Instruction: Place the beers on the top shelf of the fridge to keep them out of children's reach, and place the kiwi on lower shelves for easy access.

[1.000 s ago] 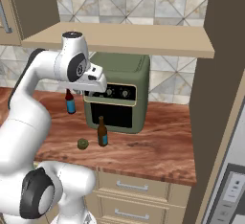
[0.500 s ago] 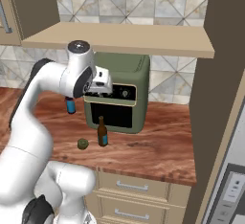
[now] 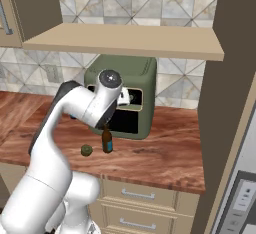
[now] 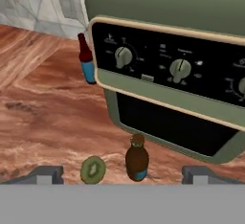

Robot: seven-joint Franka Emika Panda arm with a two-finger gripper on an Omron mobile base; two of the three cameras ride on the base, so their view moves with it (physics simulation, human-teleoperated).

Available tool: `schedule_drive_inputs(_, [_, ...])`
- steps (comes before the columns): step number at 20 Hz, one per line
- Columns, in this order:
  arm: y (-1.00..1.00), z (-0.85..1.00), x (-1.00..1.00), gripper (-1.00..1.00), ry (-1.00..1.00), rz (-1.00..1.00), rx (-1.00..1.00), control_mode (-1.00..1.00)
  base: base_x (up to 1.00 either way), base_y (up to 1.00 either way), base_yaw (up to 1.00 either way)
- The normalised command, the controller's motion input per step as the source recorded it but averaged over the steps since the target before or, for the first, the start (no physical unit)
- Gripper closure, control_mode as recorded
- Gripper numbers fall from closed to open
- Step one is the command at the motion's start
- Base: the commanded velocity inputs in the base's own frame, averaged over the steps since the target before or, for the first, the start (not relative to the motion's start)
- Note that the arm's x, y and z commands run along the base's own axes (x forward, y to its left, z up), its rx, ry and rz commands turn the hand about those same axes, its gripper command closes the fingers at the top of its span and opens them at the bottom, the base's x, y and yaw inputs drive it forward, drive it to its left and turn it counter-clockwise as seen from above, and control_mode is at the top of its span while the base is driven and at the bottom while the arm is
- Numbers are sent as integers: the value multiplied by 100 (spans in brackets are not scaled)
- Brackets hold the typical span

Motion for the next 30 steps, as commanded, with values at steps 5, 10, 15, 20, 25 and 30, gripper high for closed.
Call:
schedule_drive_inputs(5, [-31, -33, 0, -100, 0, 30, 2, -100, 0, 0, 0])
schedule_drive_inputs(10, [-11, -38, 0, -100, 0, 27, 0, -100, 0, 0, 0])
schedule_drive_inputs(15, [0, -51, 0, -100, -5, 21, 0, -100, 0, 0, 0])
schedule_drive_inputs(20, [0, -51, 0, -100, -11, 14, 1, -100, 0, 0, 0])
schedule_drive_inputs(25, [0, -31, 0, -100, -9, 11, 3, -100, 0, 0, 0])
schedule_drive_inputs(30, [0, -12, 2, -100, -3, 7, 2, -100, 0, 0, 0])
